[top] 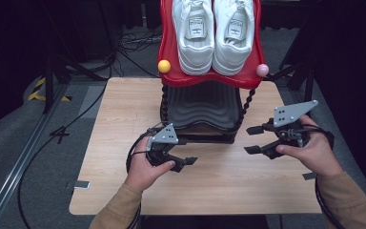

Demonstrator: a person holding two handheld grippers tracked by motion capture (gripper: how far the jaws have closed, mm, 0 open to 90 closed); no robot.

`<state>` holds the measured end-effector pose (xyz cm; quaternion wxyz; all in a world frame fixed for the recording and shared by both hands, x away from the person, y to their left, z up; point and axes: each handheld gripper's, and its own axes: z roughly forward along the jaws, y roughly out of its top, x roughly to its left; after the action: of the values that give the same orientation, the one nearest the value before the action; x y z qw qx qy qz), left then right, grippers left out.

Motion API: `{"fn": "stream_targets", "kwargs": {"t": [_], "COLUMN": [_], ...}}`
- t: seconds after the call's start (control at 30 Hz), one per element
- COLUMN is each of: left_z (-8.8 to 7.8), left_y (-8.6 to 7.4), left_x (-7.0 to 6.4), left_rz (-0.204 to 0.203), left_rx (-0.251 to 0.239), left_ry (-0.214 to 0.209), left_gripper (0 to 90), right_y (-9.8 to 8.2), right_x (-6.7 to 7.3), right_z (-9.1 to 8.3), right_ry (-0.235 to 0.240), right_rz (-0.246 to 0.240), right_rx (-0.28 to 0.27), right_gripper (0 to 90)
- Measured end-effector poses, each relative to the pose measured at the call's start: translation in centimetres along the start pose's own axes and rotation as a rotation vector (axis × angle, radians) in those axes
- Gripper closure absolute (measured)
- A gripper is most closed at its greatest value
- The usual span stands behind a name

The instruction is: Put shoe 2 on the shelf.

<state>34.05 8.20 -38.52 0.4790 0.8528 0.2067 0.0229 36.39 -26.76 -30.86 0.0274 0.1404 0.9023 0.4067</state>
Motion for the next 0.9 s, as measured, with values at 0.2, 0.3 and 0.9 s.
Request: {"fn": "stream_targets", "kwargs": {"t": [0.2,0.3,0.9], "left_z": [-0.1,-0.3,0.0], "left_y": [-0.4,-0.7,-2.2], "left_x": [-0.3,-0.4,-0.8], "left_rz": [-0.002,-0.013,-0.044], "left_rx": [0.009,0.01,0.043], "left_ry": [0.007,0.014,0.04], "left_gripper": [31.6,31.6,31.6], "right_y": [-2.2,-3.0,-7.6], "right_x": [-0.2,-0.3,-1.3], "right_z": [2.3,3.2,8.8], "right_ry": [0.012,0.022,0.059], "right_rz": [0.008,0.02,0.099], "right_rx": [-0.01,-0.014,0.013], "right_gripper": [38.1,38.0,37.3]}}
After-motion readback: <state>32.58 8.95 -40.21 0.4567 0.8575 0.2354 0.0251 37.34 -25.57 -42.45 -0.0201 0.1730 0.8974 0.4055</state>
